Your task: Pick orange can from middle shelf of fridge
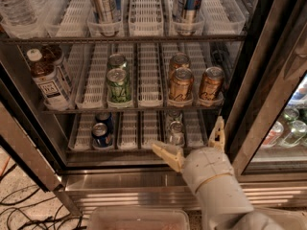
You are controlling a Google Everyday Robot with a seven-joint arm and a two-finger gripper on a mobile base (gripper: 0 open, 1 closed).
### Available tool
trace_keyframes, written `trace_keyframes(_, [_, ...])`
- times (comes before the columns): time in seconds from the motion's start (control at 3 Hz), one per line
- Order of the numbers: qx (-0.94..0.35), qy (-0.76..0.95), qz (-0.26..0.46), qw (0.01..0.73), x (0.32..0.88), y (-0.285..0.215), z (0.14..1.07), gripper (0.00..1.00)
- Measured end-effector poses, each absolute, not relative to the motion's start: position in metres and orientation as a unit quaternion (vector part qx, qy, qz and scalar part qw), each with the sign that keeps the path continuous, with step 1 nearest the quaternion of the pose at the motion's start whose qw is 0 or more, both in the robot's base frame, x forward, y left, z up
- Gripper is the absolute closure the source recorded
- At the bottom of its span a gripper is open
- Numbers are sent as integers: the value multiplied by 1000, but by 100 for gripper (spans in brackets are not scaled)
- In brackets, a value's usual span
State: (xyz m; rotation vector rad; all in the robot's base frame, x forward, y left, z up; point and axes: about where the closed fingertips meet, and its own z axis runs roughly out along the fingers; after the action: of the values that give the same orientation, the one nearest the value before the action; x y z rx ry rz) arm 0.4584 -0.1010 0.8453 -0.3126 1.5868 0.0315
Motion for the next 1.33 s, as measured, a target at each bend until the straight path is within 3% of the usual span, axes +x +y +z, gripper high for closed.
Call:
trace_keyframes(0.33, [-113, 700, 9, 705, 462, -77, 851, 0])
trace_keyframes(0.67, [-62, 696, -13, 716, 473, -86, 853, 0])
trace_keyframes(1.33, [20, 691, -52, 720, 485, -142, 850, 0])
